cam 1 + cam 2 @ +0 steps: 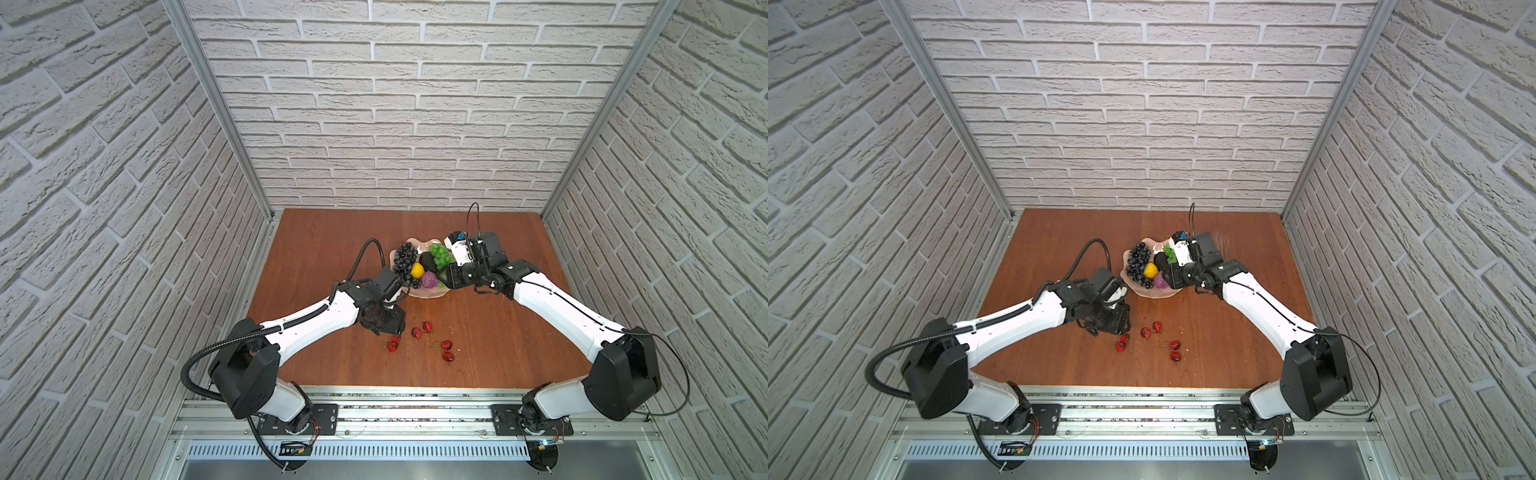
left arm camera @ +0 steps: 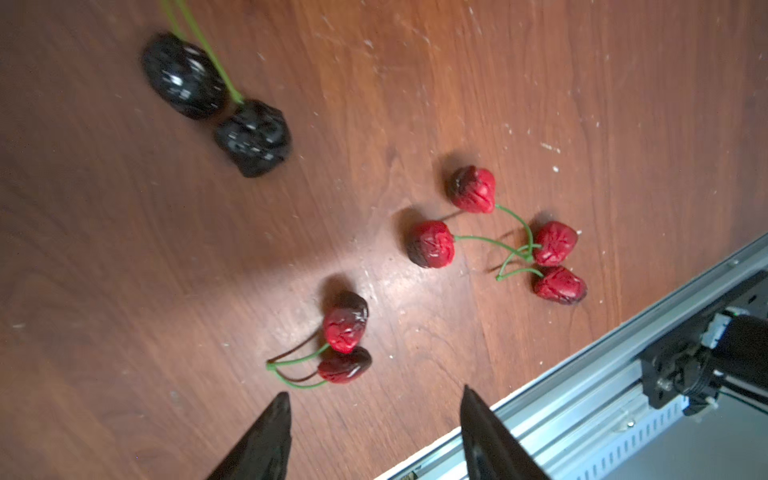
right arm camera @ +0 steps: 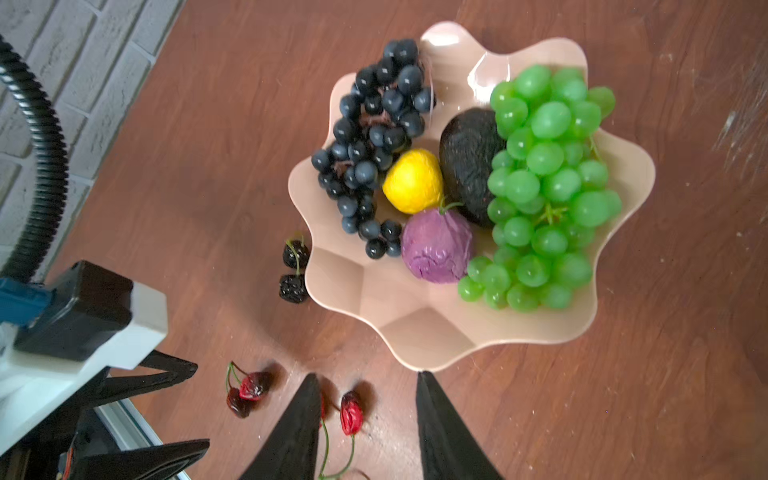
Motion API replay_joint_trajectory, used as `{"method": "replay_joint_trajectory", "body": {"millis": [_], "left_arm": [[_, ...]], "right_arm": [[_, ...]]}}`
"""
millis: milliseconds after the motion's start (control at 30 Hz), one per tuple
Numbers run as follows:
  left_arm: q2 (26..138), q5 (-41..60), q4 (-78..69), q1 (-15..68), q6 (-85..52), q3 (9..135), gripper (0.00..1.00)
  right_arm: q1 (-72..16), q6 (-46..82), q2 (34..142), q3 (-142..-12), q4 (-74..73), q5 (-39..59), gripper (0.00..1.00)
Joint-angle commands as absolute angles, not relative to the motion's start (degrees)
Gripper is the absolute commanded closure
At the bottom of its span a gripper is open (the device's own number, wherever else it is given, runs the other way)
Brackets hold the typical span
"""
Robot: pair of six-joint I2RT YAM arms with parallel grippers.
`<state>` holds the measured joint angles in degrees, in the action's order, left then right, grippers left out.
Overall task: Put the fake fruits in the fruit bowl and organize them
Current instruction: 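Move the left gripper down over the red cherry pairs while the right gripper withdraws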
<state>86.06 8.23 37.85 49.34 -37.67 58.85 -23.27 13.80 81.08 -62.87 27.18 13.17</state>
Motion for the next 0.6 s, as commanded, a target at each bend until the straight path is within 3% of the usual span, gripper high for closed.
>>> {"method": "replay_joint_trajectory", "body": {"millis": [0, 200, 567], "left_arm": [[88.3, 4.3, 38.1, 52.2, -41.4, 57.5, 0.39], [89.7, -2.5, 40.8, 55.0, -44.7, 57.3, 0.43], [82.4, 5.5, 34.0, 48.6, -54.7, 47.4, 0.43]], "right_arm": [[-23.7, 15.2, 77.9, -60.2, 24.5, 10.7, 0.60], [-23.8, 15.0, 78.1, -57.2, 23.5, 10.1, 0.59], [-23.7, 14.9, 82.2, -59.0, 22.5, 11.8, 0.60]]}}
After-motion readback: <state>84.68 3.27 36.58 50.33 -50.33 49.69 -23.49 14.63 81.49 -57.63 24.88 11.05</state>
